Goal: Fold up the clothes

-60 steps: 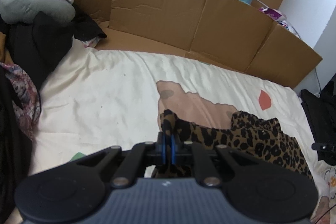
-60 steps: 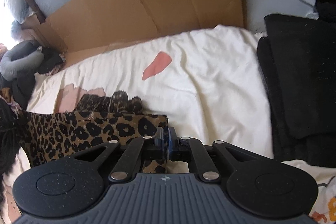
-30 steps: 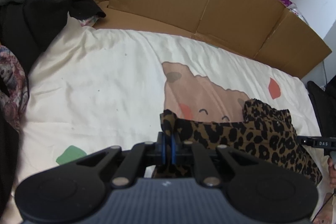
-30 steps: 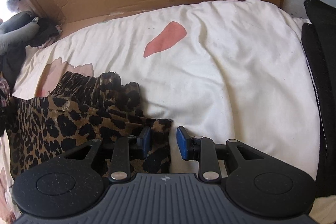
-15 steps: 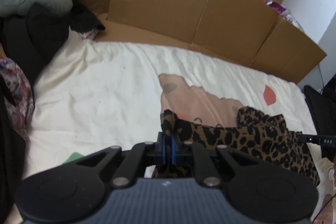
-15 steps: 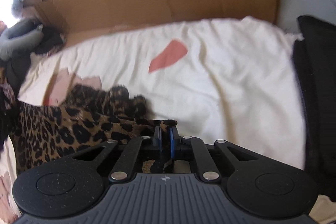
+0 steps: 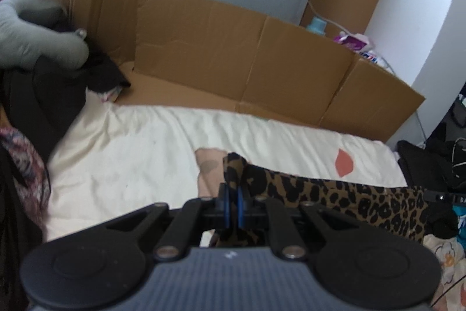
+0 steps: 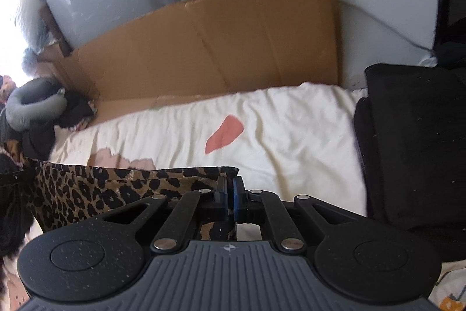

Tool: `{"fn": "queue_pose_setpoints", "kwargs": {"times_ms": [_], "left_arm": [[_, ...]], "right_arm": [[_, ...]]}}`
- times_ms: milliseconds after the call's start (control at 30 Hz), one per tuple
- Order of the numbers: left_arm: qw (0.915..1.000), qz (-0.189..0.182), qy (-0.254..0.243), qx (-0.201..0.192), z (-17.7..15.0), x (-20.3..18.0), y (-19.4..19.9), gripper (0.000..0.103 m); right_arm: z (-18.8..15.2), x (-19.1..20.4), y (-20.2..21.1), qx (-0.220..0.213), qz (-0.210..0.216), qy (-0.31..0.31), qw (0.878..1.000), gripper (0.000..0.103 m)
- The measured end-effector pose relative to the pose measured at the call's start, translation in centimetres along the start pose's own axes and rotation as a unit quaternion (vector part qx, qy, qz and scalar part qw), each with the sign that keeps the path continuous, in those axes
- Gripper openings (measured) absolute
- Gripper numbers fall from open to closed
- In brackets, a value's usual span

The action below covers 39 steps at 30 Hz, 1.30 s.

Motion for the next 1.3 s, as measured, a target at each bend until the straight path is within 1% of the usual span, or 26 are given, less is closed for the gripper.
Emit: {"fn": "queue_pose_setpoints", "kwargs": {"times_ms": [100,233,333,467,567,800,900,1033,1100,1300], "left_arm": [[1.0000,-0.001,0.003,-0.003,0.4,-0.5,-0.1,0.006],[1.0000,0.005,-0.007,0.002,0.3,-0.9,-1.4,0.006],[0.9998,0.012,-0.003,0.015,-0.1,-0.5,-2.3,0.006],[0.9994,0.023,-0.002,0.027,-1.0,0.2,-2.9,0.006],[0.9986,0.032,0.001,0.043,-1.9,0.9,-3.7,0.006],[0.9962,0.039,0.014,0.076,-3.6,2.3,-5.3,0.006],[0.9961,0.037,0.014,0.079,-3.9,2.4,-5.5,0.006],[0.9965,0.033,0.011,0.076,-3.7,2.2,-5.5,0.006],[0.9965,0.034,0.010,0.075,-3.7,2.1,-5.5,0.006],[0.9957,0.035,0.011,0.085,-4.1,2.2,-6.0,0.006]], "right_arm": [[0.4,-0.1,0.4,-0.007,-0.003,0.000,1.000,0.000],[0.1,-0.6,-0.3,-0.001,-0.008,-0.002,1.000,0.000],[-0.4,-1.1,-1.5,0.008,-0.004,-0.008,1.000,0.000],[-1.2,-1.4,-3.4,0.025,0.001,-0.004,1.000,0.000],[-1.8,-1.5,-4.7,0.035,0.003,-0.001,0.999,0.000],[-2.9,-1.5,-7.4,0.063,0.003,0.023,0.998,0.000],[-2.8,-1.5,-7.7,0.061,0.000,0.028,0.998,0.000],[-1.5,-1.3,-7.0,0.039,-0.005,0.045,0.998,0.000],[-1.2,-1.1,-7.1,0.036,-0.009,0.049,0.998,0.000],[-2.8,-2.0,-9.5,0.064,-0.015,0.039,0.997,0.000]]}}
Point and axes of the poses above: each gripper's, at about its wrist camera, not at the fingertips, and y roughly against the way its jaws point, x to its left, z to its top, the point moved 9 cm from there along -y, roughly the way its jaws point, and after that the axes turned 14 degrees about z, right-handed, at the moved point
